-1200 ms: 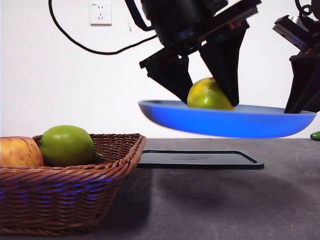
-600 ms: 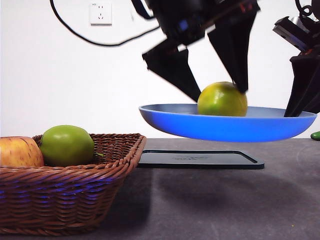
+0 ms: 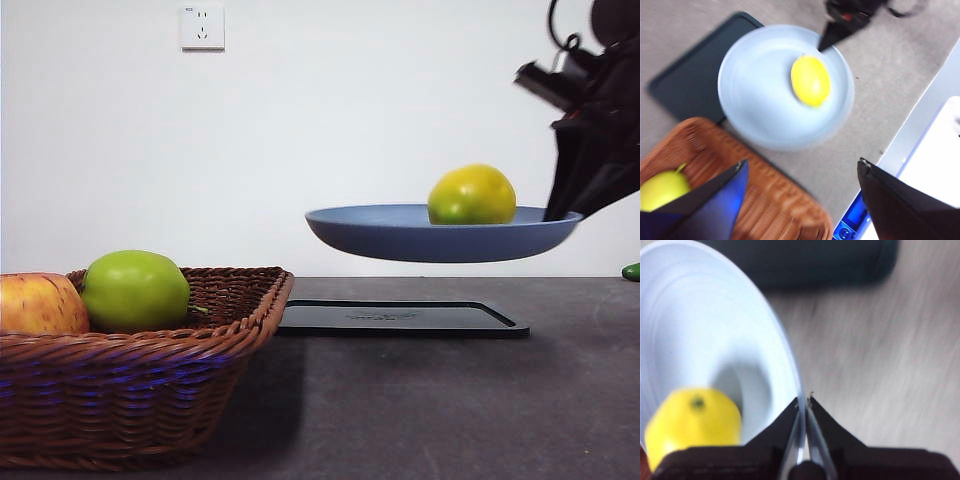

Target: Take the lemon from the basket,put the lemon in the plate,hand out the plate

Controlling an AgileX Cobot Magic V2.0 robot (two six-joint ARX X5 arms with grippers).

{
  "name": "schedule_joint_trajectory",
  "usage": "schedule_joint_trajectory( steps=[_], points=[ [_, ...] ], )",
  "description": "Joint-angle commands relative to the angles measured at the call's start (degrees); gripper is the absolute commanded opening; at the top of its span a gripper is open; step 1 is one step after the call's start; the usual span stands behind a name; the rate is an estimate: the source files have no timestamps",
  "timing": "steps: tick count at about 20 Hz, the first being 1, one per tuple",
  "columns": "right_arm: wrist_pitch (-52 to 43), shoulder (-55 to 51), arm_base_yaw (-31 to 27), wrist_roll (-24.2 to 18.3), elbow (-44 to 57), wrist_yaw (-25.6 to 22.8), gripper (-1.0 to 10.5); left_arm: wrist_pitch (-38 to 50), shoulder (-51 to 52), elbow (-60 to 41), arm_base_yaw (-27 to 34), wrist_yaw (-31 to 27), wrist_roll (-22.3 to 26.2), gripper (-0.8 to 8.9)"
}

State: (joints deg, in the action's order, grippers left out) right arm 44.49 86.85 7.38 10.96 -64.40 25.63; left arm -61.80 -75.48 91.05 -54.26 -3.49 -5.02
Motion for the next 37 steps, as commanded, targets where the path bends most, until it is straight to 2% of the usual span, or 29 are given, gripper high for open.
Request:
schedule_joint_trajectory(
  steps=[1, 4, 10, 13, 17, 21, 26, 29, 32, 37],
  points=[
    [-0.7, 6.7, 0.1, 0.5, -7.4, -0.5, 0.0, -2.1, 2.6, 0.9, -0.4, -0.9, -1.4, 3.76],
    [-0.7, 15.6, 0.1, 0.8, -15.7, -0.5, 0.0, -4.3, 5.9, 1.0, -0.4, -1.0, -3.6, 3.76],
    [-0.7, 30.8, -0.2, 2.7, -28.0, -0.5, 0.0, -8.4, 6.6, 0.9, -0.4, -1.5, -4.0, 3.76],
    [-1.9, 34.6, -0.7, 2.7, -29.9, -0.5, 0.0, -8.3, 6.6, 0.9, -0.4, -5.5, -4.3, 3.76],
    [-2.6, 35.4, -1.0, 2.4, -29.9, -0.6, 0.1, -8.4, 6.6, 0.9, -0.4, -9.0, -4.8, 3.76],
    [-2.9, 35.4, -1.1, 0.9, -29.9, -0.7, 1.5, -8.3, 6.3, 0.9, -0.4, -9.0, -4.8, 3.76],
    [-1.4, 32.5, -1.7, -1.1, -29.9, -0.2, 1.6, -7.6, 6.3, 0.9, -0.4, -17.6, -4.7, 3.75],
    [3.3, 26.5, -1.7, -4.5, -29.9, -0.3, 1.5, -5.1, 6.3, 0.9, -0.3, -18.9, -3.0, 3.72],
    [8.7, 19.1, -1.1, -6.5, -29.9, -0.2, 1.5, -0.6, 6.3, 0.8, -0.3, -18.9, 1.6, 2.50],
    [16.5, 5.8, 3.2, -11.8, -29.8, -0.1, 0.0, 3.9, 6.2, 0.8, 0.7, -18.8, 10.8, 0.22]
  ],
)
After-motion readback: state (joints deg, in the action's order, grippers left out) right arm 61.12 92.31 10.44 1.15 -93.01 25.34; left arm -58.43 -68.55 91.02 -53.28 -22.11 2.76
